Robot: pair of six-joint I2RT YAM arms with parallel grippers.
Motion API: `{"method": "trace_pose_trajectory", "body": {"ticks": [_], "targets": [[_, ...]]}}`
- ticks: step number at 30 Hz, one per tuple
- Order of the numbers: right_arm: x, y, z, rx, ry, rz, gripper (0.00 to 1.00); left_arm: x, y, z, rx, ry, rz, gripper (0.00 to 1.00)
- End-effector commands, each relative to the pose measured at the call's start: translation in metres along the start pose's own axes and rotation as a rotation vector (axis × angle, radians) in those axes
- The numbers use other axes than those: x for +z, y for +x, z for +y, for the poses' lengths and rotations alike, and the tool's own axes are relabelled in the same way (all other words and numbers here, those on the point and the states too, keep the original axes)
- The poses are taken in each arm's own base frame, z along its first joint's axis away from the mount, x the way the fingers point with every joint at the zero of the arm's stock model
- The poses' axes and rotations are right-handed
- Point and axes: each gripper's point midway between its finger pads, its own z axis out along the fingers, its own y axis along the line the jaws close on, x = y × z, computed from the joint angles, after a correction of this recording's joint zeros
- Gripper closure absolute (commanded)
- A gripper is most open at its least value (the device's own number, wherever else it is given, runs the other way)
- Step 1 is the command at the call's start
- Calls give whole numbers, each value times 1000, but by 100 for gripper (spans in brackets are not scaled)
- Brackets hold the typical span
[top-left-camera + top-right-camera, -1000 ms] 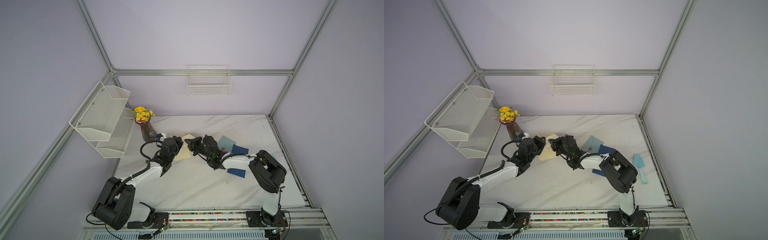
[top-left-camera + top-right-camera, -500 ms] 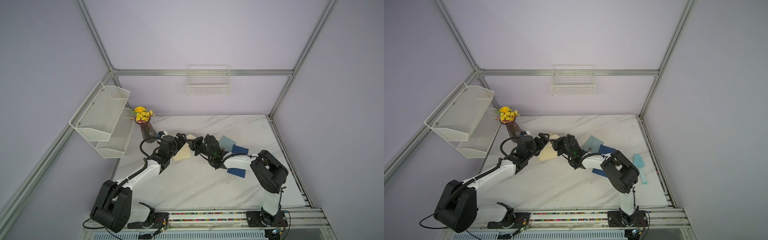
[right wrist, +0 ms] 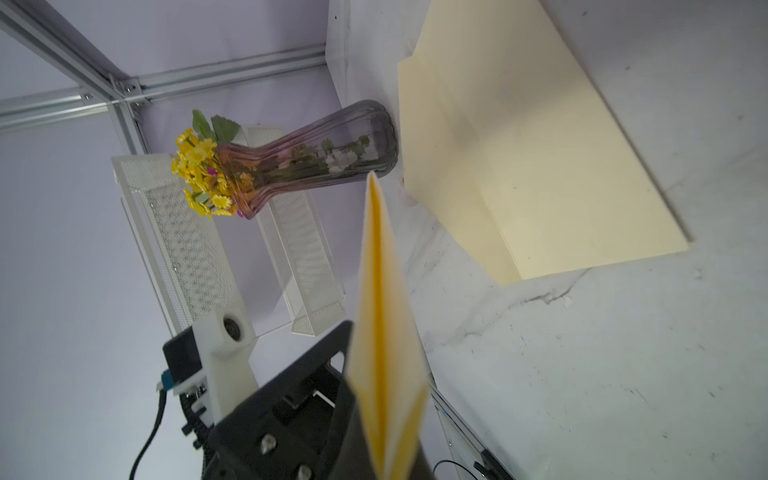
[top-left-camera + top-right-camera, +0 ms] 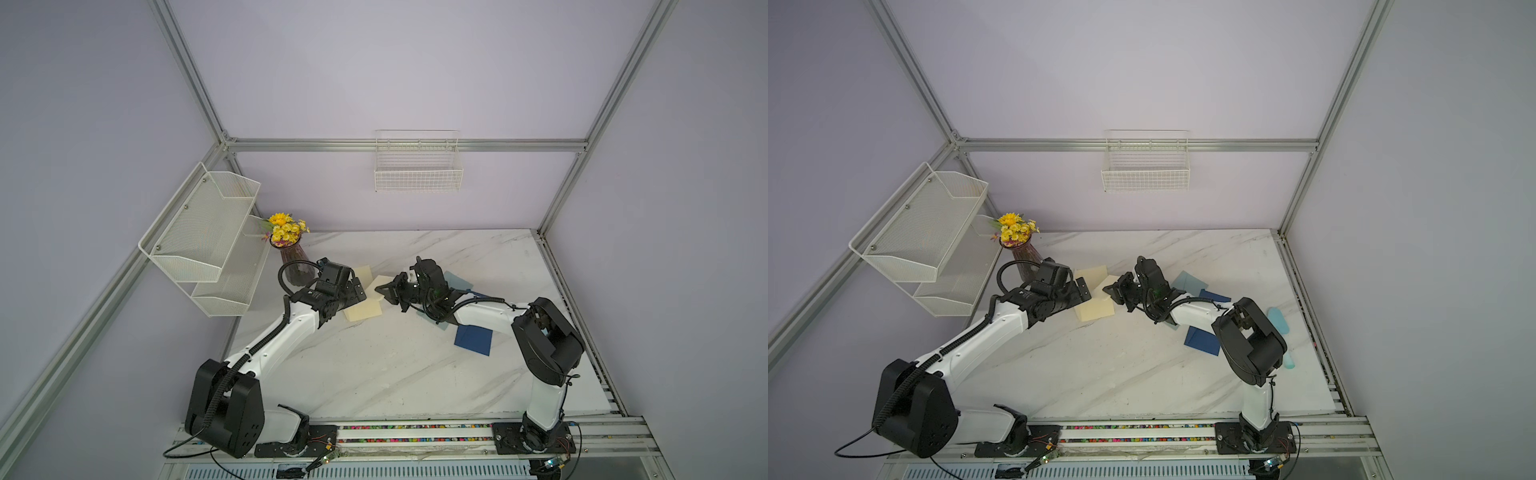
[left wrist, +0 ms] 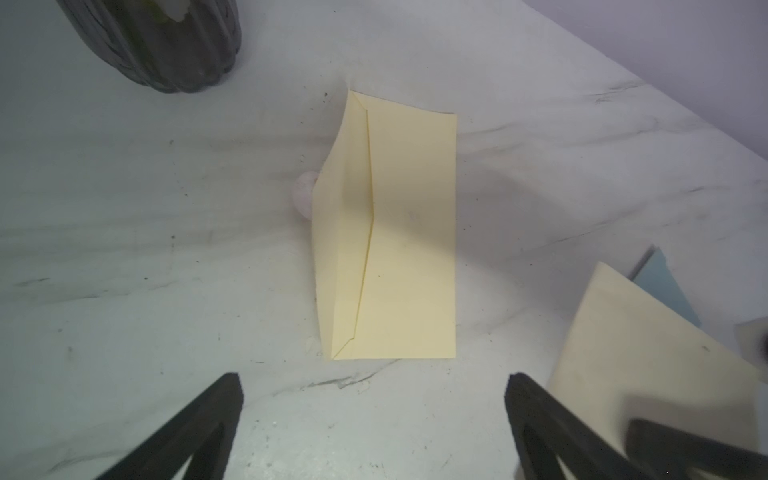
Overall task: Fold the letter paper in half and place it into the envelope
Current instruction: Fold the letter paper, then pick up the envelope from the center of the board.
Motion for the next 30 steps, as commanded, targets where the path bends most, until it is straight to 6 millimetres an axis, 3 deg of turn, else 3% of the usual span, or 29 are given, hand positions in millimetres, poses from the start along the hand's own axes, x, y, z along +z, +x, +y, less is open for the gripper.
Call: {"method": "trace_pose_trajectory", "body": {"ticks": [1,5,15,20,26,30], "targets": [[-10,10,17,-84,10,52,100,14,-6,26,73,-126,39,0],[-11,5,18,-96,21,56,100,39,-9,31,76,-111,100,0],[-31,-26,15,-88,30,18,100,85,-20,17,106,-27,162,15],[-38,-34,16,-89,24,10,100,105,-15,15,95,1,181,35],[-41,-36,12,-101,30,18,100,120,-16,9,98,36,172,45],[-43,-34,7,-100,44,27,100,129,-13,13,95,42,192,70]]}}
